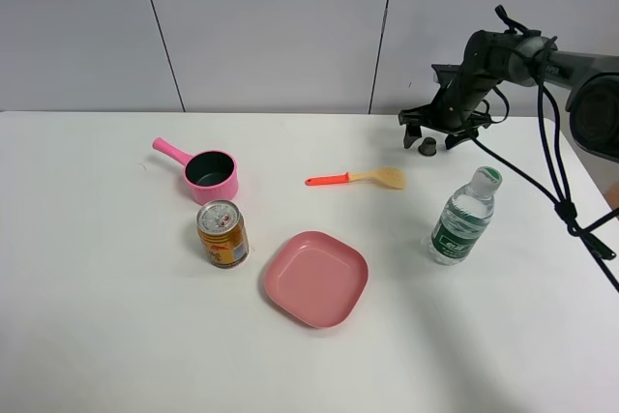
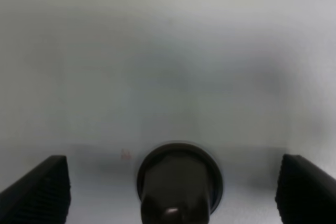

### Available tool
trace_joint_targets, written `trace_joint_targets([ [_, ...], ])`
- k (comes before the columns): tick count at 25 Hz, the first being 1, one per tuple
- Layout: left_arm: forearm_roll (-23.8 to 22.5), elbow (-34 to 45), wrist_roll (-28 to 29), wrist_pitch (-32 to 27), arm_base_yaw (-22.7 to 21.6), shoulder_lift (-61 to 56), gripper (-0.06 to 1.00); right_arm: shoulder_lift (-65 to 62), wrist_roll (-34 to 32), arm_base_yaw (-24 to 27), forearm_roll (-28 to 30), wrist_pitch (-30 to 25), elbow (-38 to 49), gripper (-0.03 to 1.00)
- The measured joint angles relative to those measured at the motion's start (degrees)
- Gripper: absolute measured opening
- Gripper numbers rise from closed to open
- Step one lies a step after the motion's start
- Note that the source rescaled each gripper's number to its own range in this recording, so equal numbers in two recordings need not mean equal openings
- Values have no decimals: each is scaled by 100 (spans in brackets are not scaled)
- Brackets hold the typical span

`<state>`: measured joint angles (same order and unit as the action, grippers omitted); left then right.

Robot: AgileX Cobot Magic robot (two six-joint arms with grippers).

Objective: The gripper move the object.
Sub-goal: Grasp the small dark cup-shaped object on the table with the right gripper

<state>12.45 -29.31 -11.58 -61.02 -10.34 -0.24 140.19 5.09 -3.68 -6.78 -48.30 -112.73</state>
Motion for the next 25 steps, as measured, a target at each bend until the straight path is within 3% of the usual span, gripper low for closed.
trace_joint_targets([
  [11,0,0,0,0,0,0,100,49,0,0,25,30,-33,60],
  [16,0,0,0,0,0,0,100,54,0,-5,25,25,-33,48],
  [25,0,0,0,0,0,0,100,54,19,-23,2,-189,-39,43],
])
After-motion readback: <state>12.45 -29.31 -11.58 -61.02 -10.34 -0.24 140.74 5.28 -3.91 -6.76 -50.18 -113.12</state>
